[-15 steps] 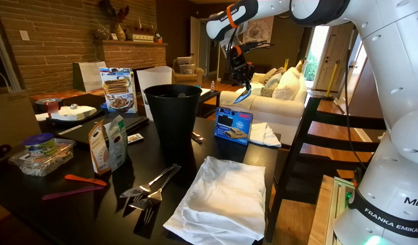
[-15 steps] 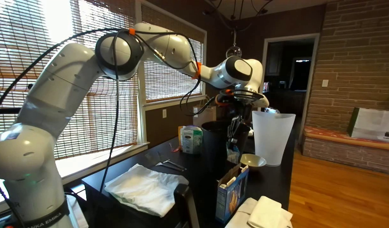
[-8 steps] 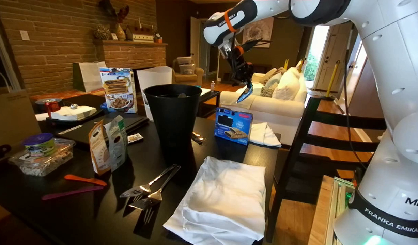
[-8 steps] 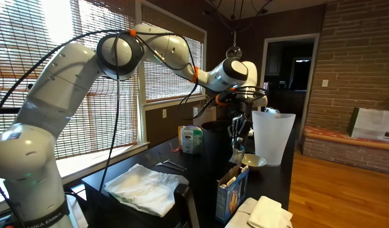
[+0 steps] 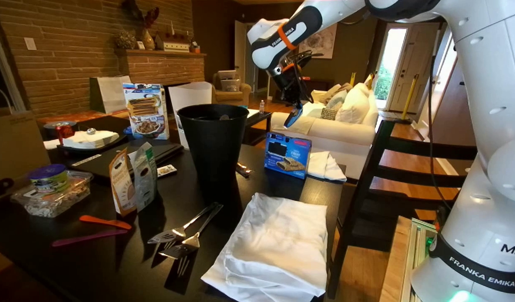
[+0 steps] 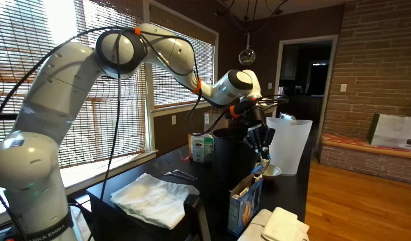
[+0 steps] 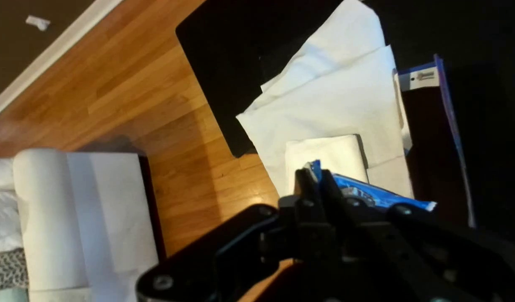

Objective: Put the candy bar into the box

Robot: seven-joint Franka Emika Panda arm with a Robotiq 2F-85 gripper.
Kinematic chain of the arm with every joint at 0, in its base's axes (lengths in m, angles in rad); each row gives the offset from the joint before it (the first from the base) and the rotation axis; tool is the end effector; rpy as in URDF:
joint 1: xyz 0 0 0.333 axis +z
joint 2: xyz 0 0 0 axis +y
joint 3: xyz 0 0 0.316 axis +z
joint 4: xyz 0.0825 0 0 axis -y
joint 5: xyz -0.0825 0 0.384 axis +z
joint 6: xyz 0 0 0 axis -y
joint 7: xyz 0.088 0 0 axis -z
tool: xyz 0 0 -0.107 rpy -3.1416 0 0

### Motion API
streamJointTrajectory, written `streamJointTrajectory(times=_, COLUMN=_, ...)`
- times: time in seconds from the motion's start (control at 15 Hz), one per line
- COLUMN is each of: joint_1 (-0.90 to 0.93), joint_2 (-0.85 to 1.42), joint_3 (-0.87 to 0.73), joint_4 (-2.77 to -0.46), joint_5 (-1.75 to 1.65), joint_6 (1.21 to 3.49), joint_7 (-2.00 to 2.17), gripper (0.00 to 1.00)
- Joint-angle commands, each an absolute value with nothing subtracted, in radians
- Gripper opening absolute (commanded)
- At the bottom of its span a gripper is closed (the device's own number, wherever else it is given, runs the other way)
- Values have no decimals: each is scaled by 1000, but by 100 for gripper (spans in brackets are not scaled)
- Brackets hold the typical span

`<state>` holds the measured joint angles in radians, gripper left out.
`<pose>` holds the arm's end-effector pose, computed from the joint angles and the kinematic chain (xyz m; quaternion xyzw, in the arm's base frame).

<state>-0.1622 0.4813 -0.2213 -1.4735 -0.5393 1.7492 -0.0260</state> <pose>0.6181 -0.2733 0.4077 0.9431 -0.0898 -0.1542 0.2805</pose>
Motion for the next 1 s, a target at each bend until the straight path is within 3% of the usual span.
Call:
streamJointTrajectory(times=0.0, joint_1=-156, joint_2=355, joint_3=-205, joint_4=-1667, joint_5=-618, joint_6=1912, joint_7=-109, gripper=2)
streamJointTrajectory(times=0.93, joint_1=-156, joint_2=164, joint_3=-188, joint_4=-2015, joint_5=-907, joint_6=2152, joint_7=-194, gripper=2)
